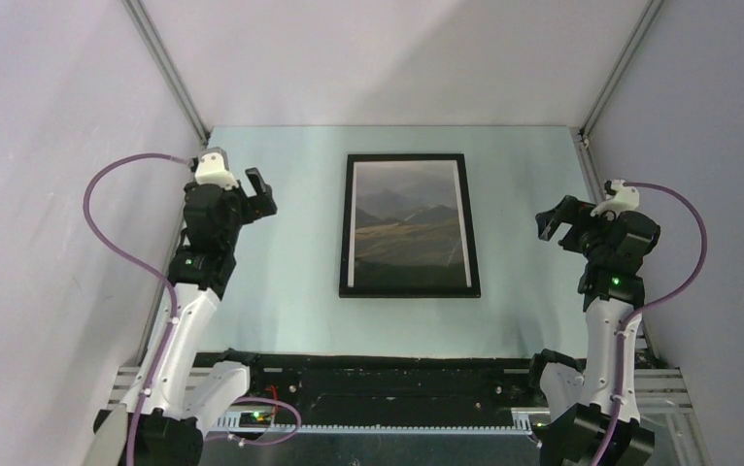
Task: Put the photo into the frame
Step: Reset both arms
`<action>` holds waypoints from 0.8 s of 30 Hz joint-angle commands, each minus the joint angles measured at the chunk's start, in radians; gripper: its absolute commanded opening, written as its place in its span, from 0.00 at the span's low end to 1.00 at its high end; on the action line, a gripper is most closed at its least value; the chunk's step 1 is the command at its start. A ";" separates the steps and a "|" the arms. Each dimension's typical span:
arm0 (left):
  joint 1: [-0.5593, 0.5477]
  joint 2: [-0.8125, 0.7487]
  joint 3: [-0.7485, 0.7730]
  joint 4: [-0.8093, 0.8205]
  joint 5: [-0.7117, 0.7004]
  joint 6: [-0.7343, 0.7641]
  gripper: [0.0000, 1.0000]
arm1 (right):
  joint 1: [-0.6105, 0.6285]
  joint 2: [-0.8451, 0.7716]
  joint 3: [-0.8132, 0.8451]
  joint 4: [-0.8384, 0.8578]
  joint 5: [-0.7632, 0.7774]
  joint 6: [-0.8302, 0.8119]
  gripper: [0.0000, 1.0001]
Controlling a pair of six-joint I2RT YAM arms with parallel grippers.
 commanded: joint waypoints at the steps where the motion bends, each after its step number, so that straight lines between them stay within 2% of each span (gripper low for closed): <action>1: 0.041 -0.048 -0.034 0.012 0.001 0.068 1.00 | -0.004 -0.004 0.038 0.001 -0.107 -0.046 1.00; 10: 0.079 -0.097 -0.091 0.084 0.082 0.090 1.00 | -0.004 -0.041 0.038 0.004 -0.123 -0.079 0.99; 16: 0.081 -0.106 -0.171 0.180 0.085 0.100 1.00 | -0.004 -0.060 0.038 -0.002 -0.127 -0.096 0.99; 24: 0.081 -0.113 -0.200 0.207 0.096 0.106 1.00 | -0.008 -0.036 0.036 -0.006 -0.128 -0.106 0.99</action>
